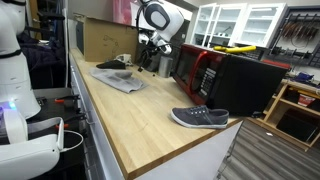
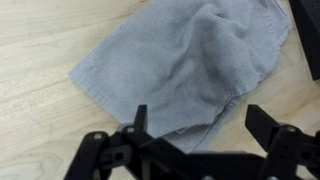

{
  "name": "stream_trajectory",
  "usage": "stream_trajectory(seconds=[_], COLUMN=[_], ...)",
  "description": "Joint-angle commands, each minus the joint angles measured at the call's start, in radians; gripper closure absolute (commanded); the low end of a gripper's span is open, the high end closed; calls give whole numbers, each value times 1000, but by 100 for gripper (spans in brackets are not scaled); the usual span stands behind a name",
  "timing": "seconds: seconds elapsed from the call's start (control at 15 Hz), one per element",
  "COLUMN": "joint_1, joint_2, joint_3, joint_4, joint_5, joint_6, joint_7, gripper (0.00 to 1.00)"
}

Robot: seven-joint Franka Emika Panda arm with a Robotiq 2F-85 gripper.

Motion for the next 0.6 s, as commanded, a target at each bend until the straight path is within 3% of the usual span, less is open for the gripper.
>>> stream_trajectory(seconds=[0.0, 0.53], joint_1=[-2, 23], joint_2=[4, 74], joint_3=[4, 23], joint_4=[6, 35], joint_5=[-1, -42], joint_6=[-2, 44], joint_7=[1, 9], gripper=[0, 0])
